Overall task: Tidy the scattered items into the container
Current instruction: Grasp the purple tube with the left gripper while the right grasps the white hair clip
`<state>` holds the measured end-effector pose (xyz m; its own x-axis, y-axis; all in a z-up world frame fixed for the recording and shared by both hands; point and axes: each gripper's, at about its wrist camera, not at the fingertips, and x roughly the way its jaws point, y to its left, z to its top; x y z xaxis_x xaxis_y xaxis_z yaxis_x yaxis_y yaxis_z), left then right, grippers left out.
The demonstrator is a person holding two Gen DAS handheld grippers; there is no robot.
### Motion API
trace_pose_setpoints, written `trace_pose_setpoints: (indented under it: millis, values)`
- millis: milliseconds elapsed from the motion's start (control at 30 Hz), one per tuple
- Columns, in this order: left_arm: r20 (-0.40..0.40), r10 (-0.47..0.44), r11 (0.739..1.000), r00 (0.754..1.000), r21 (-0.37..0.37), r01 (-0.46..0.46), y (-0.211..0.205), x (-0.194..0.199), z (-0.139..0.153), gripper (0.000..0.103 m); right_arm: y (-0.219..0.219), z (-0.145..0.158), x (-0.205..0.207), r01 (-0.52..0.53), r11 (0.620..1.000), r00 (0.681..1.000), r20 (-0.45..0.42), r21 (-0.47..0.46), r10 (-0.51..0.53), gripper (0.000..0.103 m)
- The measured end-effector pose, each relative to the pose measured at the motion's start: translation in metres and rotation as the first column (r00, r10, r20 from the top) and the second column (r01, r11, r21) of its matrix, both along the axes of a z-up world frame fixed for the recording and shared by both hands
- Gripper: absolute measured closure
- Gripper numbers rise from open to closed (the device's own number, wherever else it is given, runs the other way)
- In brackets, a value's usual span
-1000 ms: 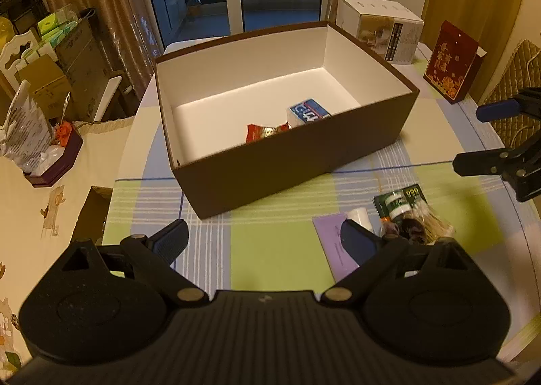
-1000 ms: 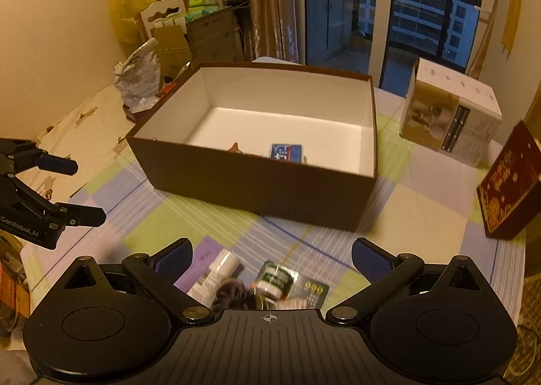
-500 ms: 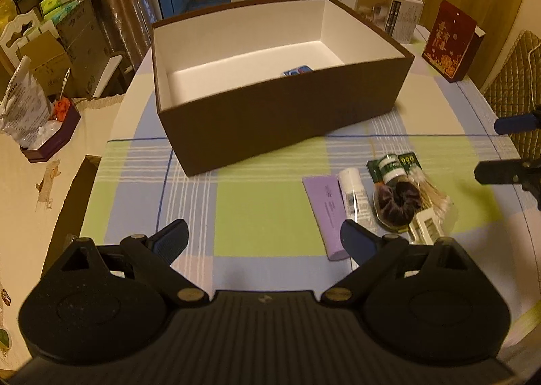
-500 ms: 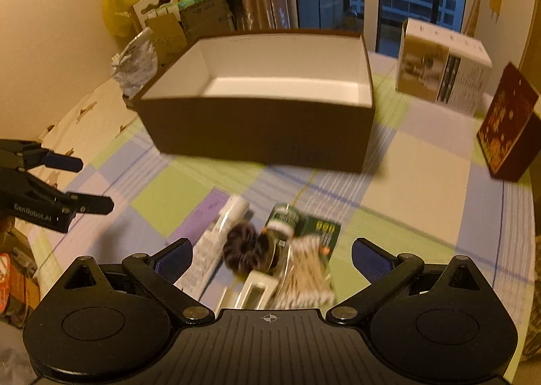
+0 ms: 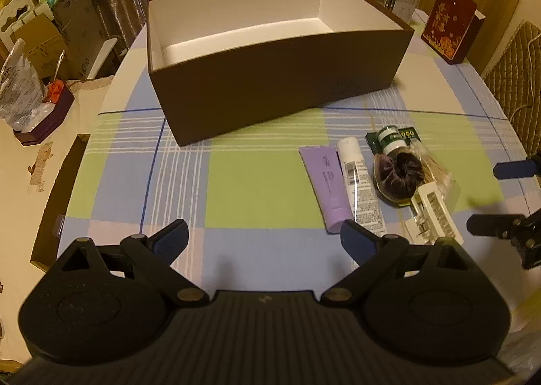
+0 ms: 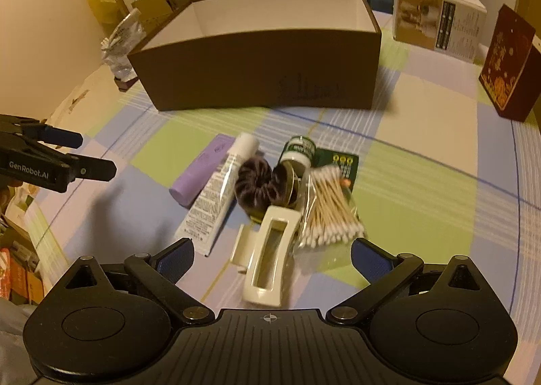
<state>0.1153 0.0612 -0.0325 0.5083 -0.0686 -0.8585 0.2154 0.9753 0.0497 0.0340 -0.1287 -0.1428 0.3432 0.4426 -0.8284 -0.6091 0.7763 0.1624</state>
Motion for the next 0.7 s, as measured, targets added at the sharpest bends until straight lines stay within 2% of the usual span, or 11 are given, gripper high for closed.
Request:
trace_pose_setpoints:
  millis: [33, 67, 167, 200, 233, 533, 567, 633, 700]
  values:
    - [-0.004, -0.002, 1.000, 1.000, 0.001, 0.002, 0.000, 0.000, -0.002, 0.008, 0.000, -0.002, 0.000, 0.003, 1.000, 1.000, -0.006, 0.002, -0.003, 0.010]
    - [-0.007, -0.004, 1.000, 1.000, 0.000, 0.004, 0.000, 0.001, -0.003, 0.008, 0.000, -0.004, 0.000, 0.011, 1.000, 1.000, -0.015, 0.003, -0.011, 0.014]
    - [-0.020, -0.015, 1.000, 1.000, -0.002, 0.015, 0.001, 0.003, -0.007, 0.008, -0.001, -0.009, -0.001, 0.034, 0.999, 0.999, -0.021, 0.003, -0.034, 0.016]
    - [-0.024, -0.020, 1.000, 1.000, 0.000, 0.020, 0.000, 0.003, -0.009, 0.008, 0.000, -0.010, -0.001, 0.031, 0.999, 0.999, -0.016, 0.004, -0.031, 0.021]
    - [-0.028, -0.025, 1.000, 0.999, 0.001, 0.025, 0.000, 0.004, -0.011, 0.008, 0.001, -0.011, -0.001, 0.026, 1.000, 0.999, -0.019, 0.006, -0.026, 0.033]
    - [-0.053, -0.057, 0.998, 0.997, 0.002, 0.057, 0.004, 0.016, -0.019, 0.008, 0.015, -0.028, 0.001, 0.023, 1.000, 0.999, -0.040, -0.020, -0.024, 0.037]
    - [-0.054, -0.061, 0.998, 0.997, 0.001, 0.061, 0.004, 0.017, -0.020, 0.008, 0.016, -0.030, 0.002, 0.026, 0.999, 0.999, -0.040, -0.024, -0.027, 0.045]
    - [-0.057, -0.067, 0.998, 0.996, 0.002, 0.067, 0.004, 0.019, -0.021, 0.008, 0.016, -0.034, 0.005, 0.028, 0.999, 0.998, -0.051, -0.027, -0.029, 0.052]
    - [-0.060, -0.072, 0.997, 0.996, 0.002, 0.072, 0.005, 0.021, -0.022, 0.008, 0.017, -0.037, 0.004, 0.023, 0.999, 0.999, -0.047, -0.035, -0.025, 0.054]
